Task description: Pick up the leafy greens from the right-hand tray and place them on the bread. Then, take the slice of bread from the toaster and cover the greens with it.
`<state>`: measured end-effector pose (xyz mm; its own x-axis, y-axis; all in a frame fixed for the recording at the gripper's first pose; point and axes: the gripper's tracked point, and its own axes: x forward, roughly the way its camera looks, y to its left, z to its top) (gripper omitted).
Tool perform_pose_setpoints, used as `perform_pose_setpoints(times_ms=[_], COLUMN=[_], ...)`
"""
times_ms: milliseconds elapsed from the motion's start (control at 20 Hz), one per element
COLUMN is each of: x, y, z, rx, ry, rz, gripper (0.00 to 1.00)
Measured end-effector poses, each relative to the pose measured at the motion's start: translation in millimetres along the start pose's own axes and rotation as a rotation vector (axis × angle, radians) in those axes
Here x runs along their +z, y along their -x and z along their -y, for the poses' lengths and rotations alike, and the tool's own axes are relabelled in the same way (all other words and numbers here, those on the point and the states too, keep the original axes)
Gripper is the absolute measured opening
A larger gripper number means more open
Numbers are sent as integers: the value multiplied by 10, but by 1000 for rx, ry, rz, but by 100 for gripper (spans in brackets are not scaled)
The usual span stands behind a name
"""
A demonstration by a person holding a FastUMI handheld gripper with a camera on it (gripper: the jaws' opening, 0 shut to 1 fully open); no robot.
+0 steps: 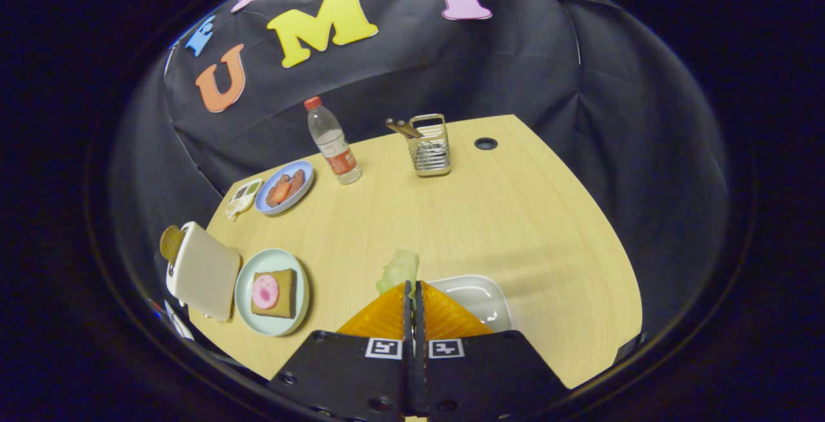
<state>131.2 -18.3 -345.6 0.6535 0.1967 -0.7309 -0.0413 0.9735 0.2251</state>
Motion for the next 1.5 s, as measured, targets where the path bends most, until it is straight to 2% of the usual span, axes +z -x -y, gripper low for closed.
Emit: perform_pose_setpoints(times_ms=[500, 1000, 1250, 1500], x=[-274, -585, -561, -477], y=[484, 175, -275, -871], z=[-1387, -2930, -3103, -2825], rx=[35, 175, 184, 108], ry=[72, 145, 145, 112], rz=[24, -35, -60, -81], gripper=[1, 1, 0, 0])
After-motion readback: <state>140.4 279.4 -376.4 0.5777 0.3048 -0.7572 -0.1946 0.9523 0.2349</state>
